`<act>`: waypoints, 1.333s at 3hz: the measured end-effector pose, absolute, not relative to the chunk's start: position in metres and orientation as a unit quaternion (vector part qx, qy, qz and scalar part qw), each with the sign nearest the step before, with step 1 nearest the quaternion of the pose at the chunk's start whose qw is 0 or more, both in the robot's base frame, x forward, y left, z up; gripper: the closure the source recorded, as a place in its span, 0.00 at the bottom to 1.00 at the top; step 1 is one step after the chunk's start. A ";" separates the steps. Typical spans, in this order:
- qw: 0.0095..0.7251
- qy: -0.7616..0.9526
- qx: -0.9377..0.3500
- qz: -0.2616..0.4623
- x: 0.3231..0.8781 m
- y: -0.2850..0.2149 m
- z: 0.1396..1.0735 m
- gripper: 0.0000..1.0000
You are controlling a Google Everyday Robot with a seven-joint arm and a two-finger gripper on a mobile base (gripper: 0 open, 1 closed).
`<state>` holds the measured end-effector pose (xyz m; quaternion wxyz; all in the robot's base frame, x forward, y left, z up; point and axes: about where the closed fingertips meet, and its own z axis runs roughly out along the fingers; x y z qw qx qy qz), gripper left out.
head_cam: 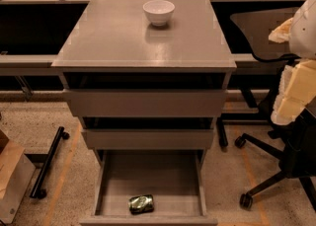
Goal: Pick green can from bottom drawer and place on counter
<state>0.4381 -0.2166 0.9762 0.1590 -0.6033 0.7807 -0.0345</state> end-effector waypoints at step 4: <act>0.138 0.801 -0.582 0.014 0.466 -0.196 0.868 0.00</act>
Offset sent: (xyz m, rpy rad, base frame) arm 0.0186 -0.0035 -0.0736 0.0672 0.0233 -0.0345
